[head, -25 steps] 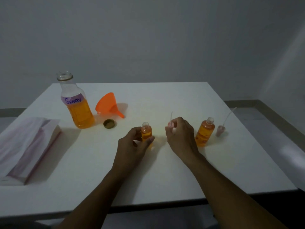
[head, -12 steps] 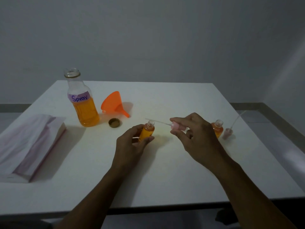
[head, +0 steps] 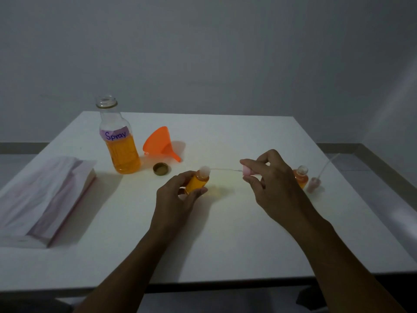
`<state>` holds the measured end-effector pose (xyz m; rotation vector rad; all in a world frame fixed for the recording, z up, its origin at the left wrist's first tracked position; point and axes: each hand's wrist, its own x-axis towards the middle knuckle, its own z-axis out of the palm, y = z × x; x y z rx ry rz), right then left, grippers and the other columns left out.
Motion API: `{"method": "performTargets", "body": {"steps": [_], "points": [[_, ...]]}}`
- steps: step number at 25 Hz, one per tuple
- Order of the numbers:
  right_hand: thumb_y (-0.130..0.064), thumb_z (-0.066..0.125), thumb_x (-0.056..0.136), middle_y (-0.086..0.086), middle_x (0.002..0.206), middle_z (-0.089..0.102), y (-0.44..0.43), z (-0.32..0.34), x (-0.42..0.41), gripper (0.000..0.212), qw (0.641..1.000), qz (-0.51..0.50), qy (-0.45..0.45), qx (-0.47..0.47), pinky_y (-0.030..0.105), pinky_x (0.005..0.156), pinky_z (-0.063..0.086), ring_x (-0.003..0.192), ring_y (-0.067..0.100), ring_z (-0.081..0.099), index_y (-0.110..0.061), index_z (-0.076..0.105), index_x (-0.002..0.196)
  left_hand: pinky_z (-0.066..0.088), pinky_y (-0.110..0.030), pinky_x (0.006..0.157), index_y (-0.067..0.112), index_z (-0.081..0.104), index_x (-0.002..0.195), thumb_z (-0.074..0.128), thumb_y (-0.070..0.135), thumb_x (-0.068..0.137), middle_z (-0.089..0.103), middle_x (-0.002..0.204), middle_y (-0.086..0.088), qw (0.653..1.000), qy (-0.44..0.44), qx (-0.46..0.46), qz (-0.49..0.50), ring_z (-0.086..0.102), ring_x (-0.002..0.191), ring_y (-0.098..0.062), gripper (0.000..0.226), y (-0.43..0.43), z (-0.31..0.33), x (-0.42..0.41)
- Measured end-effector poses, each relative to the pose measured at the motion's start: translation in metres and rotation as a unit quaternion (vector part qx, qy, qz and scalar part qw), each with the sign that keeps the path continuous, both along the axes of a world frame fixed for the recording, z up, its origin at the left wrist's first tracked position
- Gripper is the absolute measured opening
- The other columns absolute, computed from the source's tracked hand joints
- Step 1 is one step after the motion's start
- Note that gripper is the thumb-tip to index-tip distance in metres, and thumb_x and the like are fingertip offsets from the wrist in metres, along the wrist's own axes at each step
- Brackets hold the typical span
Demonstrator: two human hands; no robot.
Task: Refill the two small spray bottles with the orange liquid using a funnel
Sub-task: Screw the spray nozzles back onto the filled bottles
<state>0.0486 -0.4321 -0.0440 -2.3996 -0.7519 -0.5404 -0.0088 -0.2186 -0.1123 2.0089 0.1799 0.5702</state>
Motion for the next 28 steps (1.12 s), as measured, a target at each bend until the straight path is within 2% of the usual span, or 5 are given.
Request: {"method": "performTargets", "body": {"steps": [7,17,20,24,28], "points": [[0.001,0.08,0.078,0.017,0.104,0.064,0.007,0.009,0.003,0.034,0.992,0.057,-0.107,-0.037,0.017,0.068,0.054,0.079,0.023,0.073,-0.004,0.074,0.111,0.048,-0.018,0.083,0.029,0.063,0.118,0.076,0.034,0.078,0.061,0.111,0.019,1.0,0.001,0.027,-0.003,0.057,0.097,-0.001,0.042,-0.003,-0.001,0.0],[-0.001,0.074,0.084,0.008,0.099,0.068,0.016,0.005,0.009,0.016,0.984,0.178,0.001,-0.018,0.008,0.077,0.051,0.085,0.007,0.061,-0.004,0.074,0.099,0.047,-0.015,0.081,0.025,0.065,0.117,0.061,0.055,0.076,0.06,0.105,0.019,0.994,-0.031,0.088,-0.061,0.056,0.09,0.003,0.051,-0.018,0.007,-0.003],[-0.023,0.069,0.092,-0.003,0.093,0.064,0.013,0.008,0.008,0.01,0.986,0.139,0.09,-0.026,0.016,0.069,0.049,0.078,0.005,0.057,-0.014,0.071,0.095,0.045,-0.013,0.082,0.025,0.065,0.117,0.065,0.053,0.08,0.062,0.107,0.017,0.992,-0.034,0.1,-0.064,0.056,0.091,0.004,0.046,-0.018,0.006,-0.003],[-0.068,0.04,0.09,-0.012,0.063,0.053,0.01,0.012,0.006,0.052,0.982,0.026,0.155,-0.102,0.02,0.064,0.039,0.06,0.007,0.053,-0.025,0.052,0.064,0.047,-0.02,0.085,0.025,0.063,0.119,0.06,0.056,0.08,0.067,0.113,0.009,0.991,-0.019,0.105,-0.079,0.056,0.097,-0.005,0.05,-0.025,0.004,-0.004],[-0.056,0.069,0.082,-0.013,0.1,0.06,-0.001,0.017,0.0,0.049,0.983,0.08,0.163,-0.017,0.019,0.07,0.056,0.083,0.007,0.063,-0.031,0.058,0.123,0.049,-0.019,0.083,0.027,0.064,0.119,0.061,0.056,0.081,0.067,0.112,0.009,0.991,-0.013,0.102,-0.082,0.058,0.096,-0.004,0.048,-0.026,0.004,-0.003]]}}
